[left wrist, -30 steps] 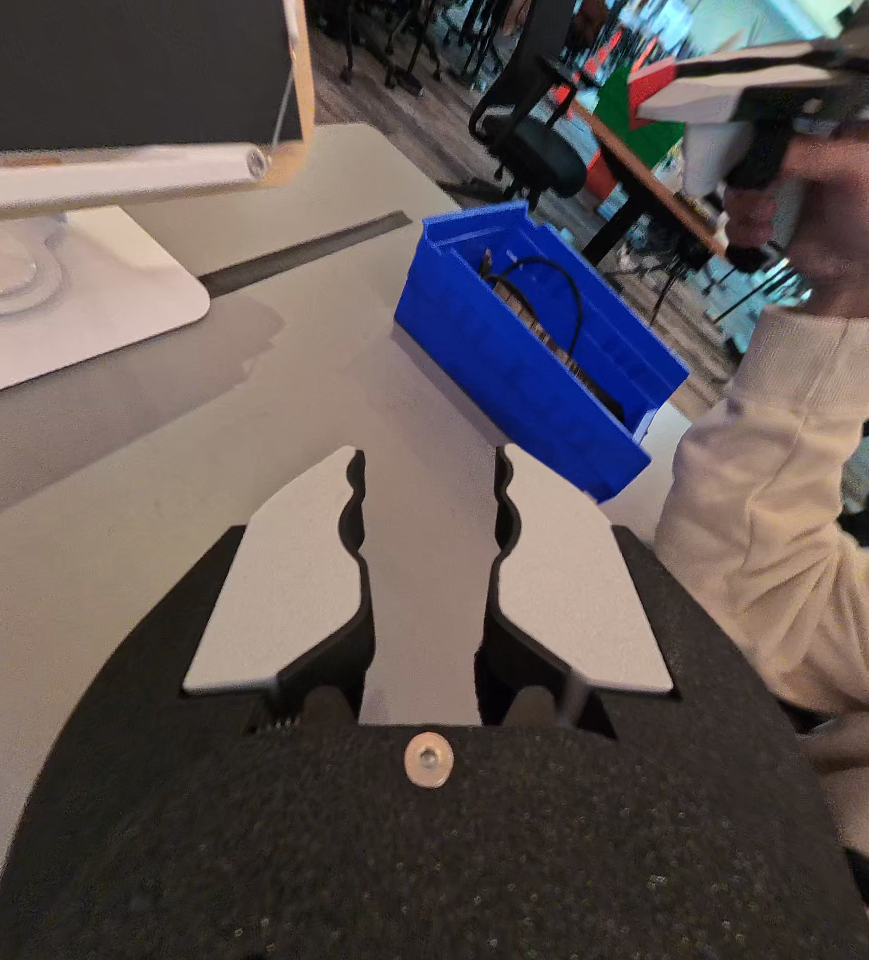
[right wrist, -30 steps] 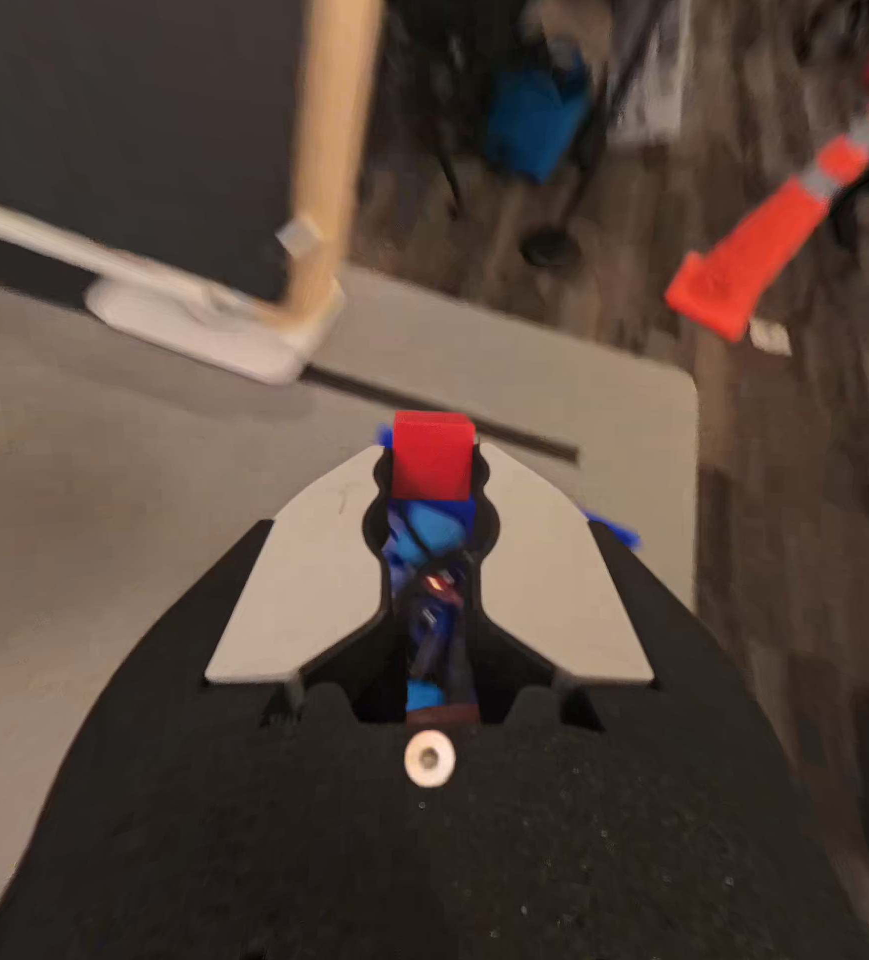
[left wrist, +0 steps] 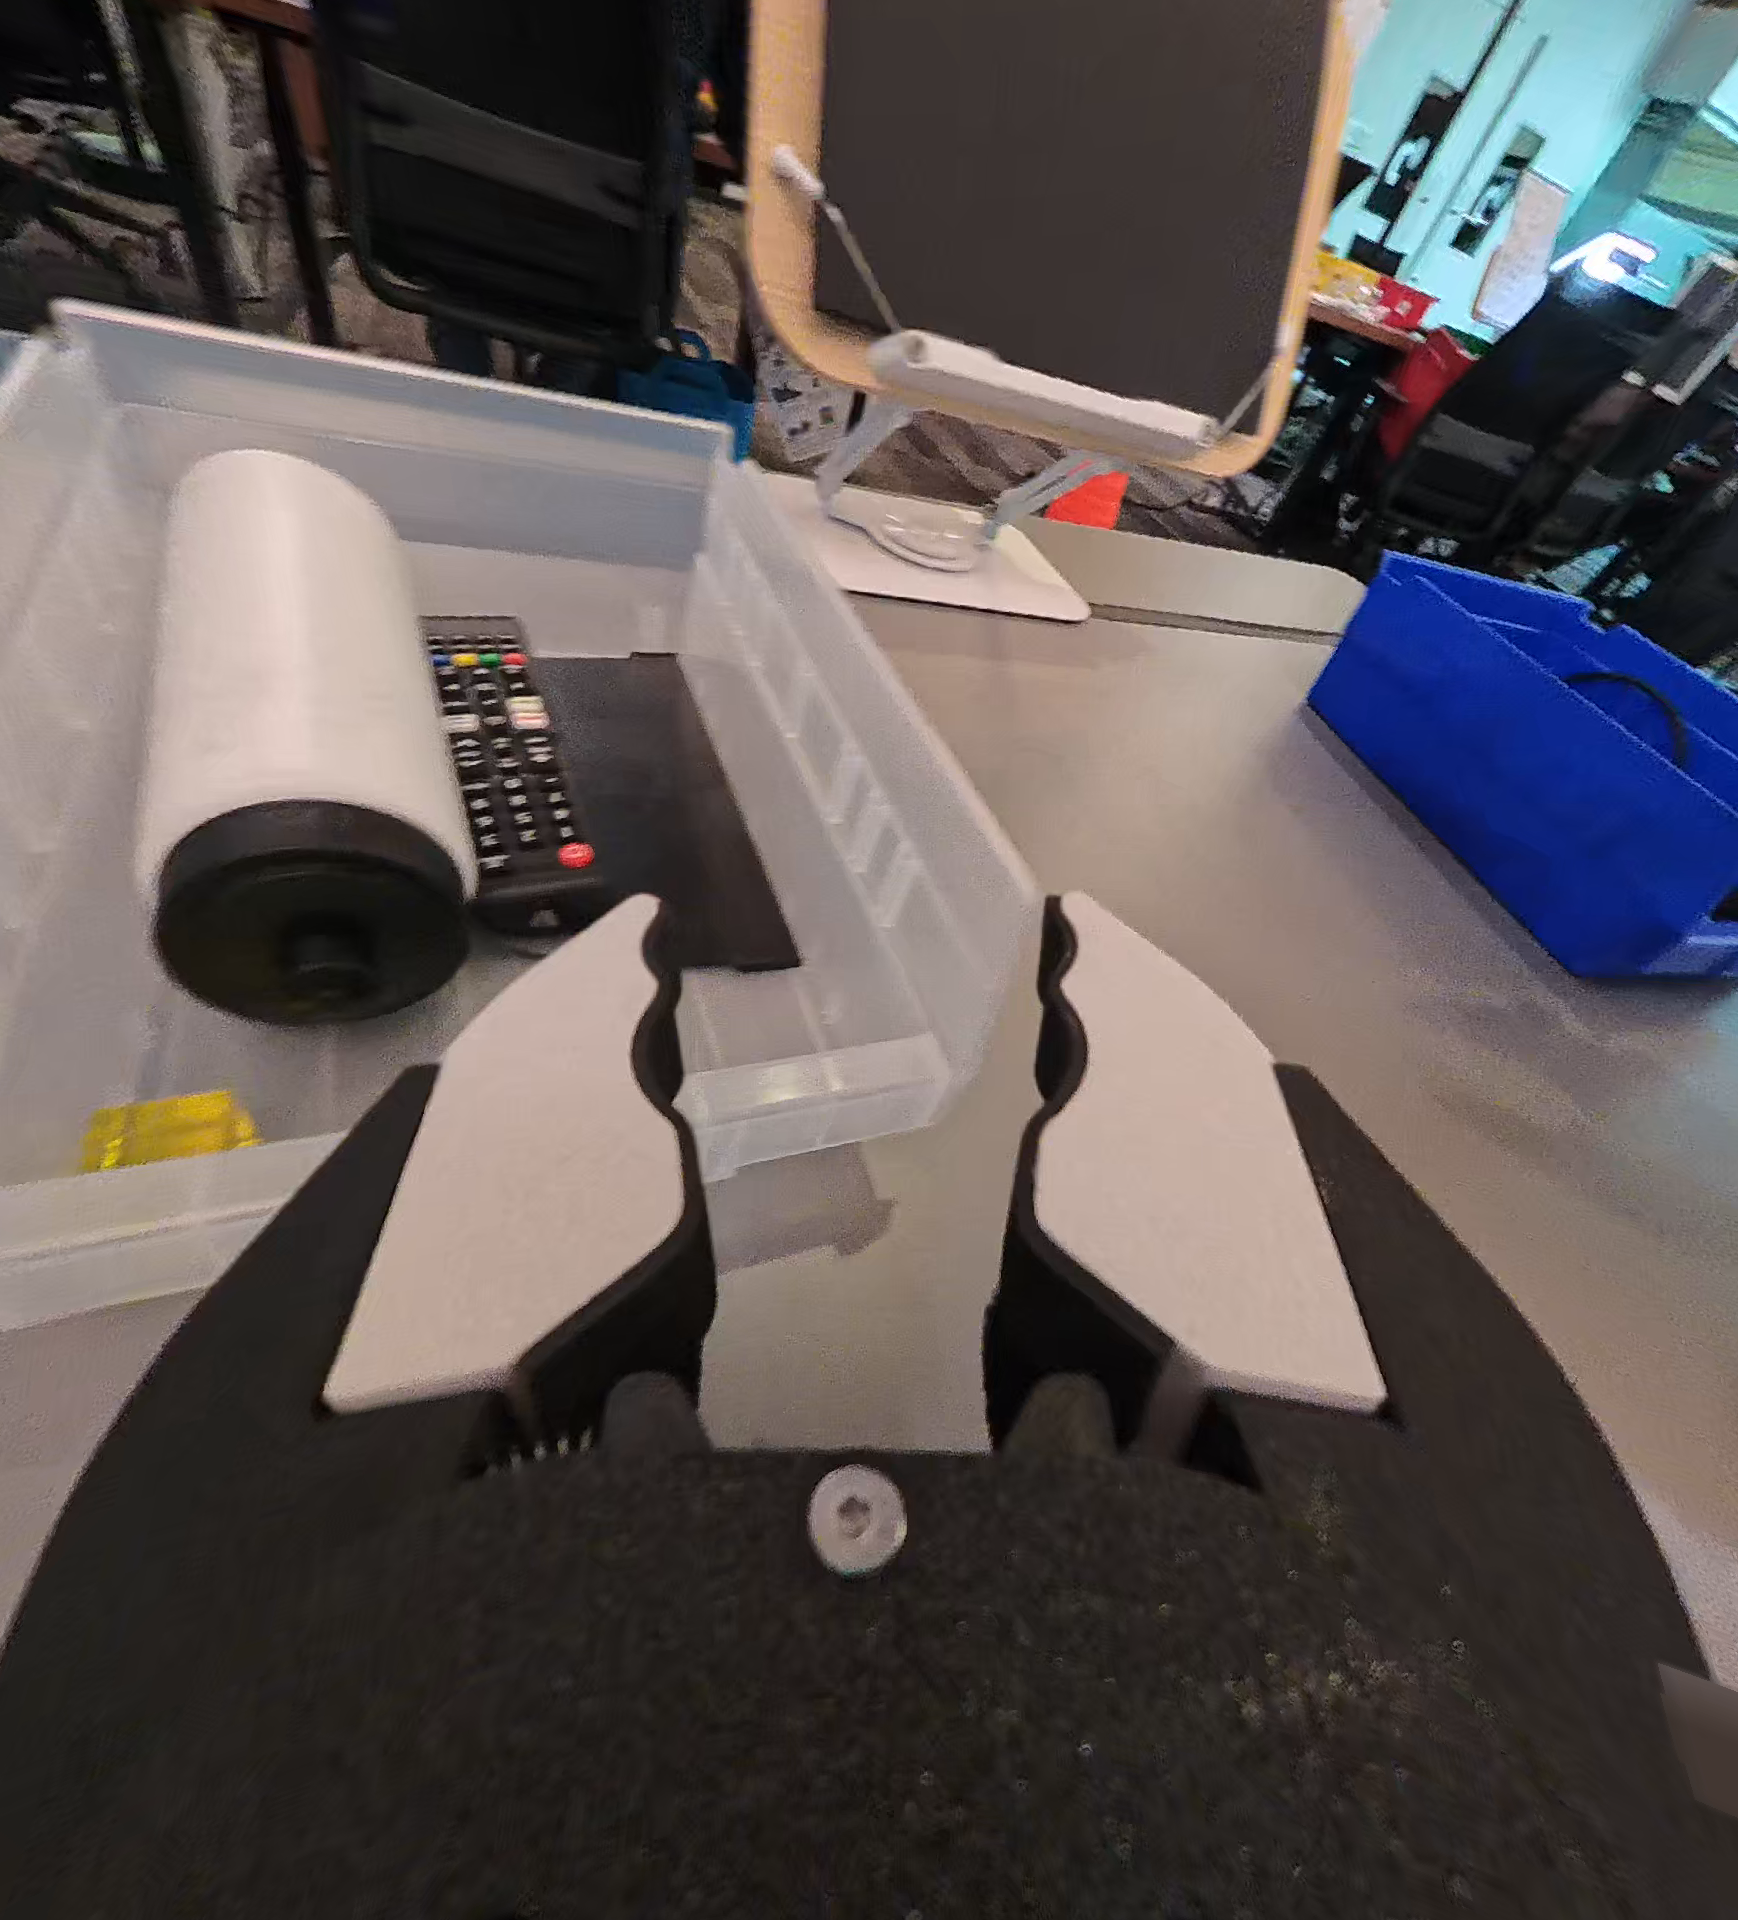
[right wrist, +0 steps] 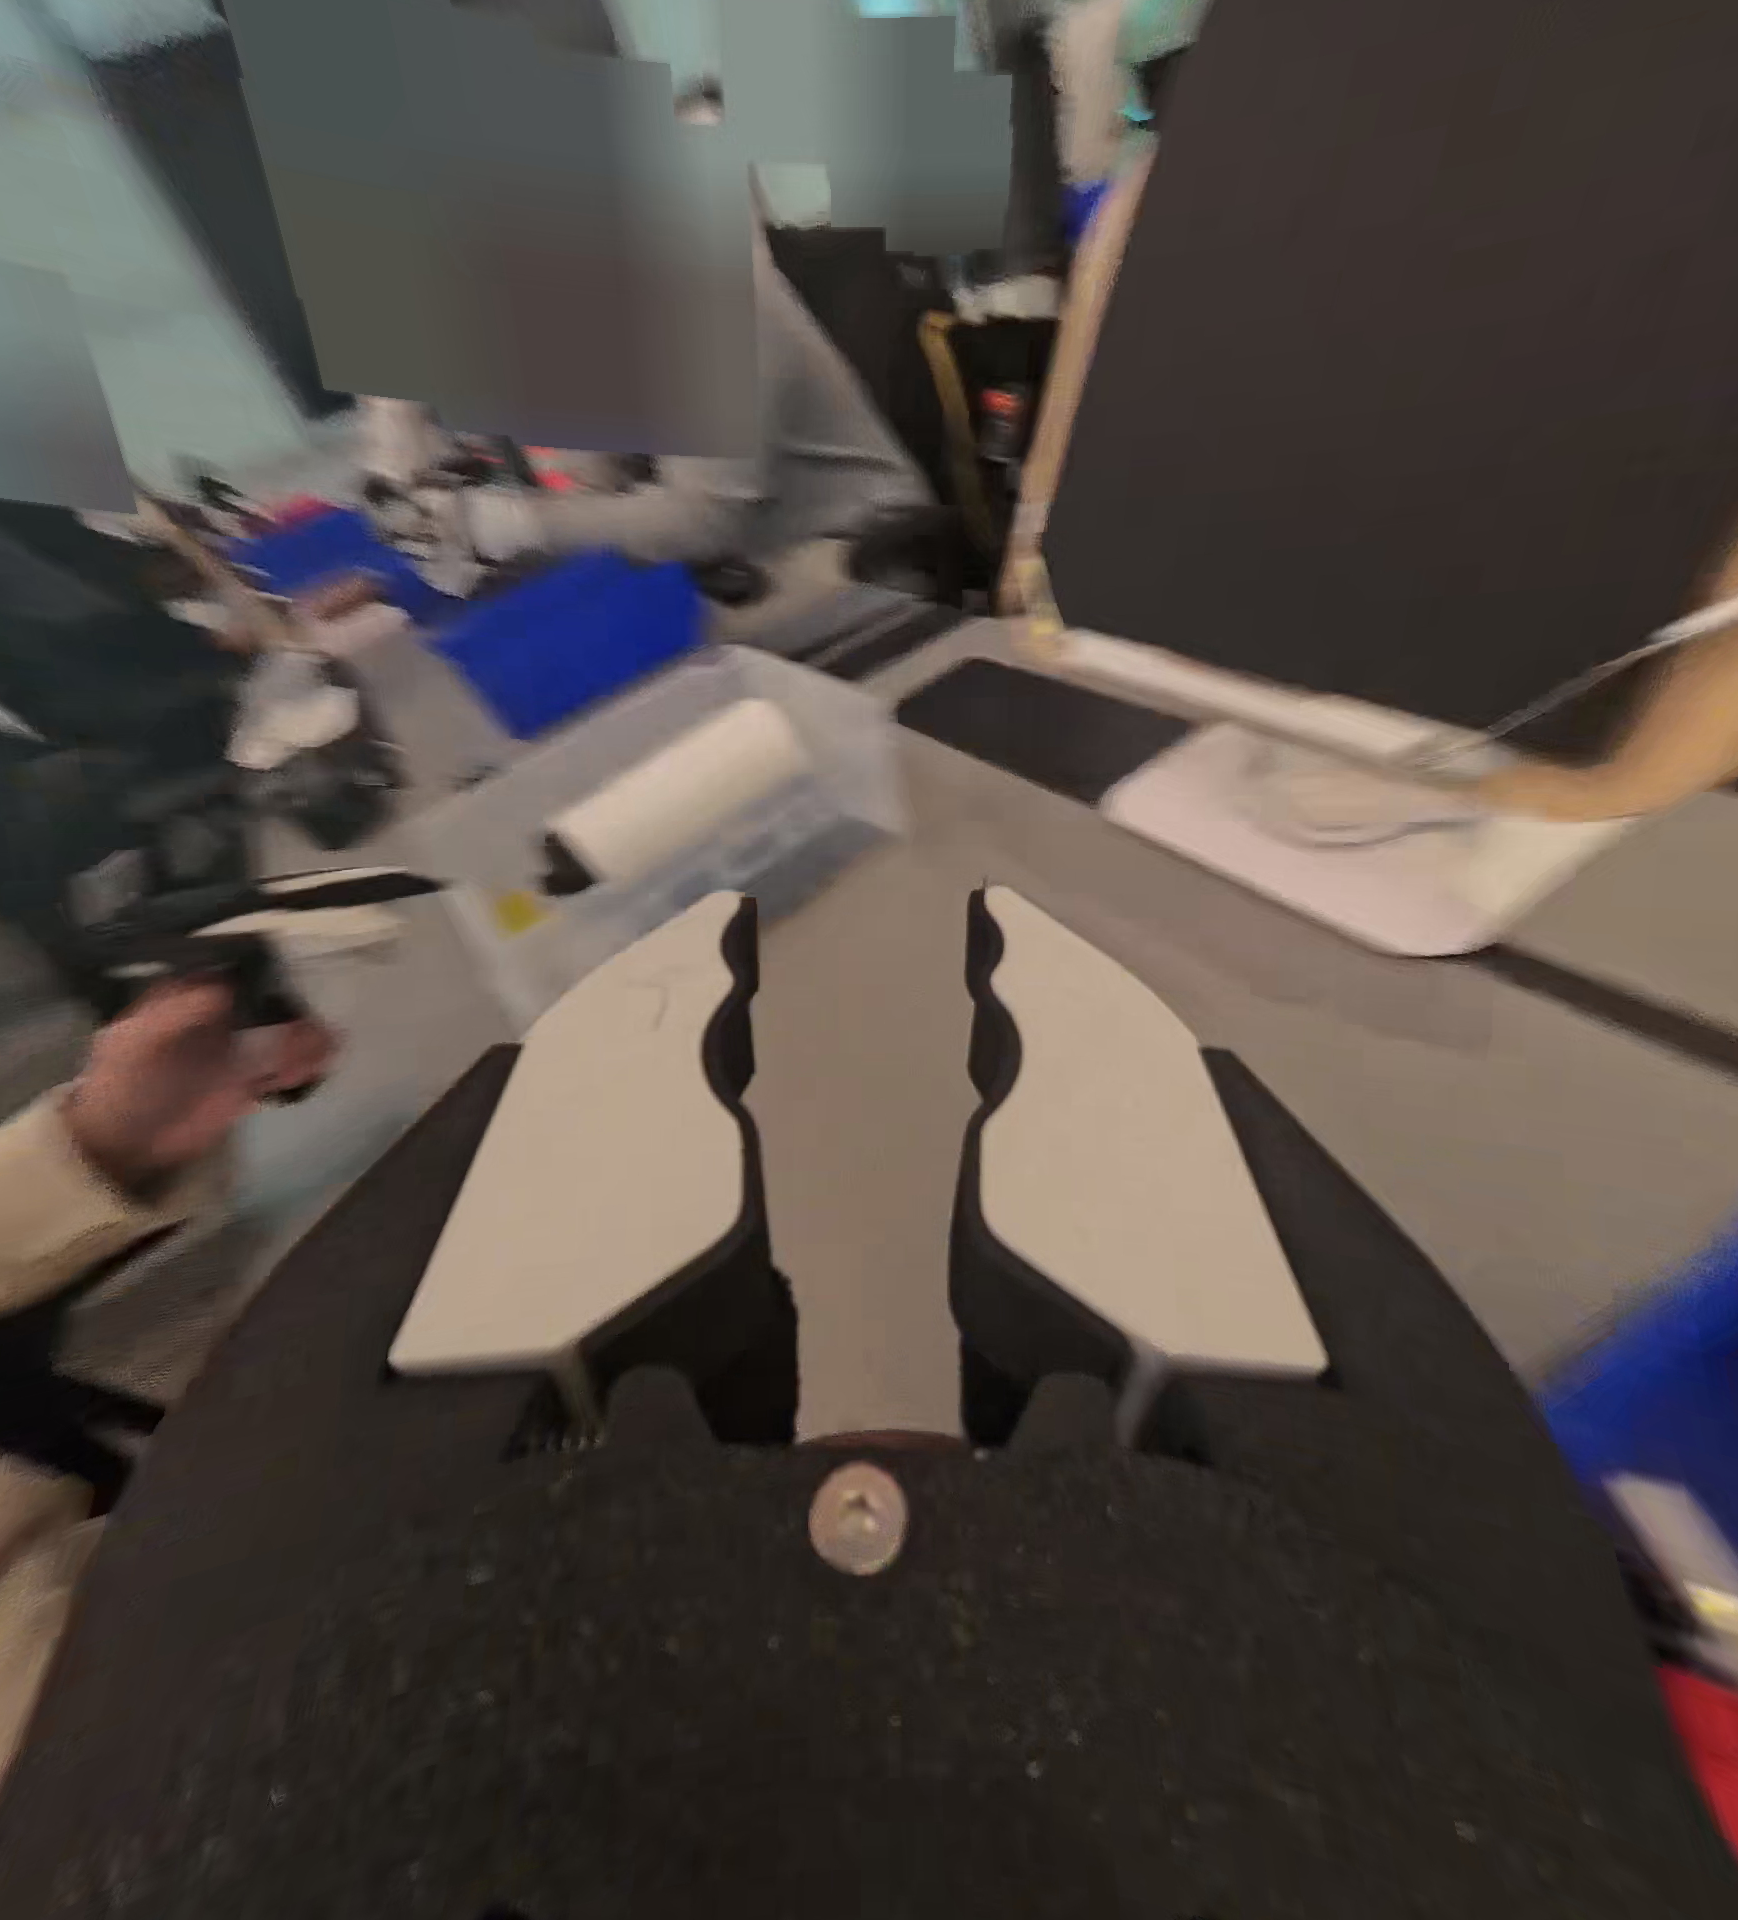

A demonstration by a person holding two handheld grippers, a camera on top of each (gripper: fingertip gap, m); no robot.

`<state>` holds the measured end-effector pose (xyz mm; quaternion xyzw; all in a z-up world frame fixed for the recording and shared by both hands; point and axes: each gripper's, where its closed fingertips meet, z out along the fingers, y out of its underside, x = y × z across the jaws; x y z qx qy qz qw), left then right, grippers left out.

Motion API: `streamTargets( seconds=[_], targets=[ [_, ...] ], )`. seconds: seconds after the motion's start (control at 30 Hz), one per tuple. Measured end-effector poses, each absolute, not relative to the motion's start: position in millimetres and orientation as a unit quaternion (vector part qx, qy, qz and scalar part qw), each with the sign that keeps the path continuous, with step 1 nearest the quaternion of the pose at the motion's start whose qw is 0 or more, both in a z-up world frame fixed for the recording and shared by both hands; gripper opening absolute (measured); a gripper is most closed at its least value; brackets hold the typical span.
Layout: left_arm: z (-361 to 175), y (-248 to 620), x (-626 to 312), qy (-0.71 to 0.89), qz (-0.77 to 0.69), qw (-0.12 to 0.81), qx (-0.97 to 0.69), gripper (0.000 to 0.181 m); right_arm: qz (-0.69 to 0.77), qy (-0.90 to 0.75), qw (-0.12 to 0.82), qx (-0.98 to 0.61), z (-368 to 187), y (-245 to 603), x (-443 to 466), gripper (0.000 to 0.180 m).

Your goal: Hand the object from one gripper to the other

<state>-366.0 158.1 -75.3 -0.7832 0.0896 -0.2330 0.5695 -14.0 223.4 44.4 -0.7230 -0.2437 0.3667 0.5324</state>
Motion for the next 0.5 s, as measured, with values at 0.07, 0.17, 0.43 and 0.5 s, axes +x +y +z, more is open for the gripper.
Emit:
streamTargets(
  seconds=[0.07,0.17,0.43,0.5],
  targets=[
    [-80,162,-381,0.068,-0.236,0.562,-0.790,0.065,0.419,-0.233,0.532,-0.698,11,182,-45,0.036],
    [-84,168,-396,0.046,-0.223,0.557,-0.798,0.067,0.440,-0.214,0.522,-0.699,-49,133,-71,0.036],
    [-99,176,-428,0.065,-0.084,0.435,-0.894,0.067,0.367,-0.280,0.508,-0.727,-91,93,-98,0.035],
    [-101,182,-433,0.070,-0.063,0.388,-0.917,0.068,0.363,-0.297,0.506,-0.724,-94,91,-101,0.035]
  ],
)
